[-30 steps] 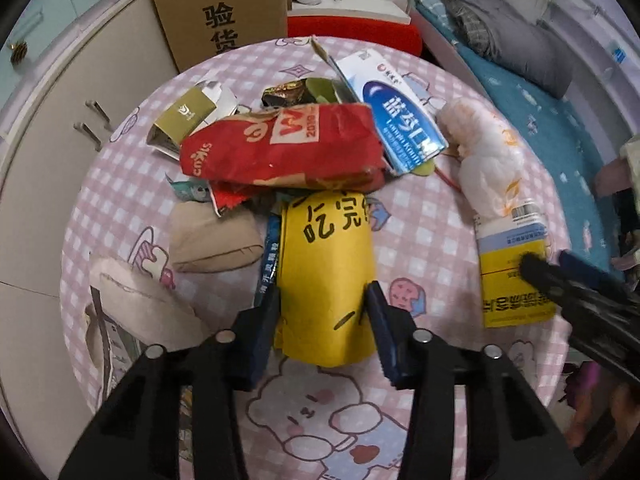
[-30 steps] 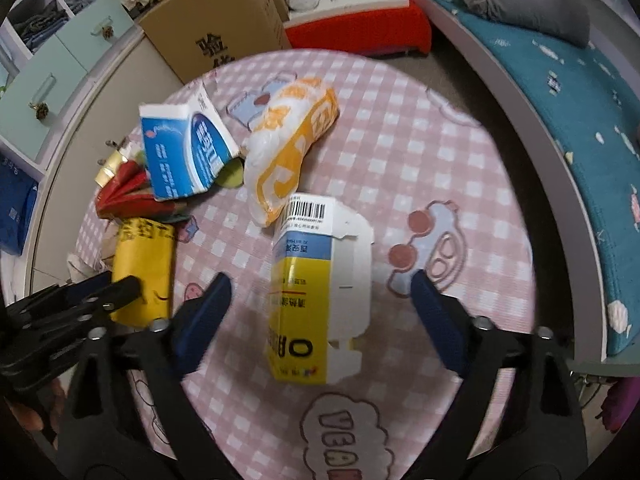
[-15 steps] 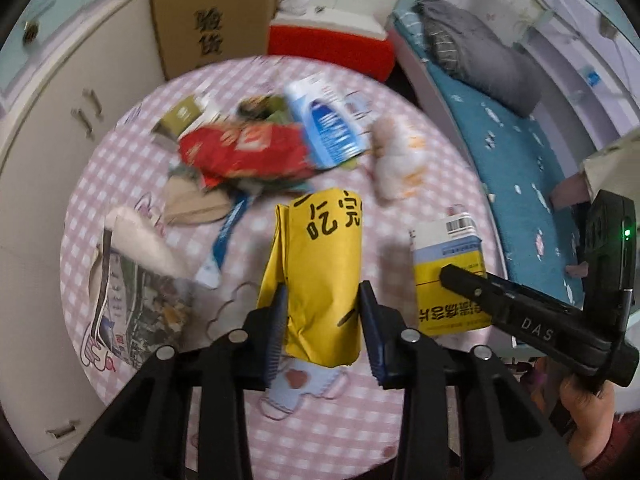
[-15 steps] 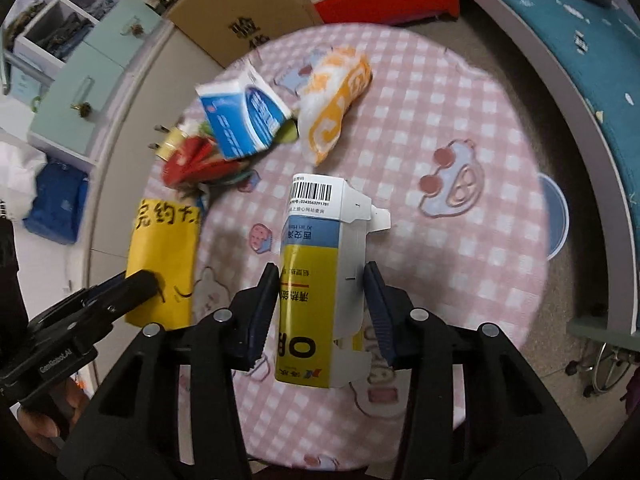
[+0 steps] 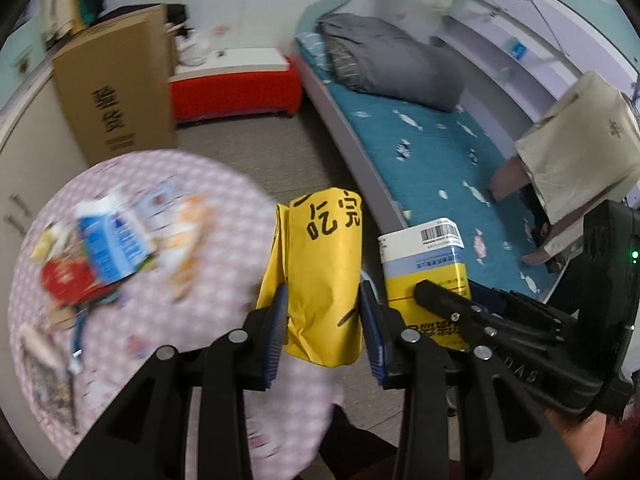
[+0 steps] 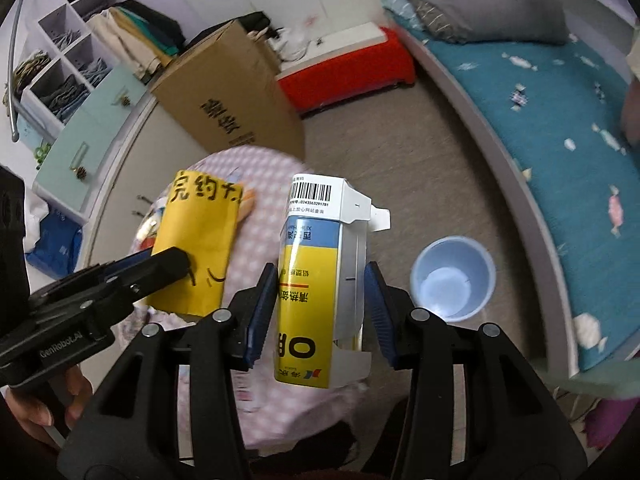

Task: Collect trash
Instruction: 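Carry both items to the blue basin and open the right tool over it, then open the left tool to drop the yellow bag into the basin, then move both tools back over the trash on the table, then grasp the white paper bag with the left tool while the right tool grasps the blue sachet, then carry both items to the basin and open the right tool over it, then open the left tool to drop the white paper bag into the basin, then grasp the red snack bag with the left tool while the right tool grasps the white-orange bag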

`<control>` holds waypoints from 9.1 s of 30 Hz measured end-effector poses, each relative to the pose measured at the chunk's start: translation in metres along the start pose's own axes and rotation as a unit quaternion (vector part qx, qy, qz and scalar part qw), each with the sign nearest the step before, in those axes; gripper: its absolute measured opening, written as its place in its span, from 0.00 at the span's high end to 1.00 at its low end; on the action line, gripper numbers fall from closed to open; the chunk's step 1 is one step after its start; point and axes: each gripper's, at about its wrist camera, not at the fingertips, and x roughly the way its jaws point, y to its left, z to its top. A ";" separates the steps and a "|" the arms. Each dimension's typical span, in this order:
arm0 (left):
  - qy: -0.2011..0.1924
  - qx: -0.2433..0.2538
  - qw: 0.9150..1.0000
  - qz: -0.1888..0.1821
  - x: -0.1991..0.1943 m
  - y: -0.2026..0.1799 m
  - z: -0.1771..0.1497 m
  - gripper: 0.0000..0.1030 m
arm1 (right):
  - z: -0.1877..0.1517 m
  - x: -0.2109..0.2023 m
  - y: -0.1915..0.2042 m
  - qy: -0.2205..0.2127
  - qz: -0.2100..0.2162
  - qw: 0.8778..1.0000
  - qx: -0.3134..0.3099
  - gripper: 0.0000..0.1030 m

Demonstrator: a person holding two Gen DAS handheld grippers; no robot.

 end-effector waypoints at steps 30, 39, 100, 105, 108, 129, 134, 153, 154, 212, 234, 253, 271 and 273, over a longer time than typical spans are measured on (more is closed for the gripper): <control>0.035 0.087 0.995 -0.013 0.120 -0.171 0.087 0.65 | 0.066 -0.052 -0.177 -0.084 -0.073 0.993 0.049 0.20; 0.029 0.103 0.994 -0.021 0.126 -0.189 0.096 0.48 | 0.067 -0.068 -0.192 -0.115 -0.095 0.987 0.065 0.12; 0.123 -0.245 0.943 0.189 -0.004 0.340 -0.102 0.19 | -0.042 0.142 0.232 0.061 0.025 0.992 -0.106 0.09; 0.148 -0.242 0.940 0.190 0.015 0.351 -0.108 0.22 | -0.047 0.164 0.240 0.079 0.021 0.992 -0.096 0.09; 0.149 -0.238 0.942 0.185 0.016 0.357 -0.110 0.41 | -0.050 0.177 0.247 0.090 0.028 0.992 -0.089 0.09; 0.067 -0.228 0.966 0.105 -0.039 0.367 -0.116 0.74 | -0.073 0.261 0.310 0.152 0.035 0.980 -0.122 0.74; 0.061 -0.239 0.961 0.126 -0.036 0.367 -0.111 0.34 | -0.074 0.256 0.296 0.162 0.045 0.979 -0.114 0.87; 0.134 -0.202 0.945 0.220 0.007 0.351 -0.092 0.78 | -0.071 0.213 0.237 0.151 0.060 0.985 -0.049 0.92; 0.126 -0.205 0.947 0.212 0.000 0.349 -0.090 0.79 | -0.070 0.209 0.237 0.149 0.063 0.986 -0.048 0.92; 0.009 0.020 0.999 -0.050 0.106 -0.146 0.099 0.88 | 0.068 -0.027 -0.154 -0.049 -0.014 0.998 0.043 0.39; 0.029 0.051 0.995 -0.079 0.135 -0.169 0.113 0.65 | 0.065 -0.049 -0.180 -0.086 -0.068 0.991 0.077 0.30; 0.004 -0.007 0.999 -0.033 0.096 -0.122 0.087 0.33 | 0.056 -0.048 -0.146 -0.077 -0.036 0.995 0.048 0.28; -0.048 -0.158 0.980 0.110 -0.003 0.067 0.032 0.29 | 0.052 0.029 0.018 0.001 0.064 0.997 -0.048 0.27; -0.050 -0.188 0.972 0.129 -0.014 0.098 0.024 0.28 | 0.051 0.041 0.036 0.013 0.072 0.996 -0.051 0.27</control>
